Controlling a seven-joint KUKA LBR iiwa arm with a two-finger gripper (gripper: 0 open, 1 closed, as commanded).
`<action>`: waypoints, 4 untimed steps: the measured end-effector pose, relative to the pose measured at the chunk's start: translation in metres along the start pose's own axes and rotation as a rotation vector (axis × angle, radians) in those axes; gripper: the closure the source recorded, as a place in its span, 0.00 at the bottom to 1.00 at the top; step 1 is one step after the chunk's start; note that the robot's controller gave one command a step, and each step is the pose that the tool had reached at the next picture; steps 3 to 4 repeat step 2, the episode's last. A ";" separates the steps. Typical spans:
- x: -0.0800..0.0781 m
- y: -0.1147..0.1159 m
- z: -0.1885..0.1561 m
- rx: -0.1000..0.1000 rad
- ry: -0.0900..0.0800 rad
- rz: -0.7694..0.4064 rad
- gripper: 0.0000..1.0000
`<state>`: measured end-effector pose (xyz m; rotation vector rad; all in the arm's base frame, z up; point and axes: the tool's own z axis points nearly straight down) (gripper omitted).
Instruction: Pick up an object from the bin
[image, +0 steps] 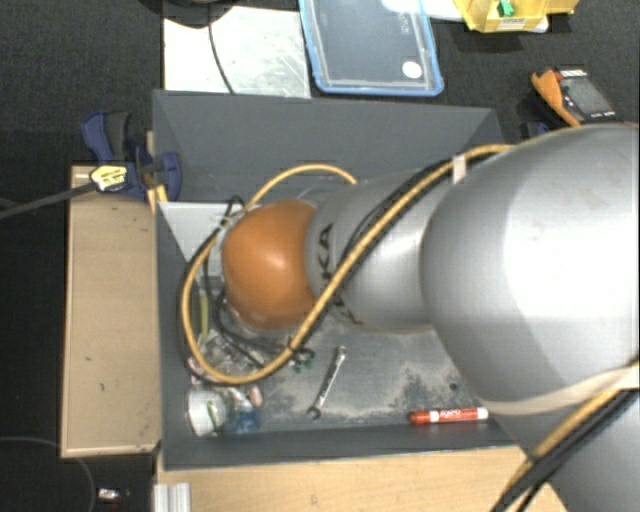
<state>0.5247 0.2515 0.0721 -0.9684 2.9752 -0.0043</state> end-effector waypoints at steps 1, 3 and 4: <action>0.001 0.001 -0.021 -0.002 0.000 0.002 1.00; 0.001 0.001 -0.058 -0.002 0.002 0.003 1.00; 0.001 0.001 -0.058 -0.002 0.002 0.003 1.00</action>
Offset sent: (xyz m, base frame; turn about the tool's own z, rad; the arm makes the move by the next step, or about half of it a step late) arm -0.0013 -0.0005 0.0762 0.0017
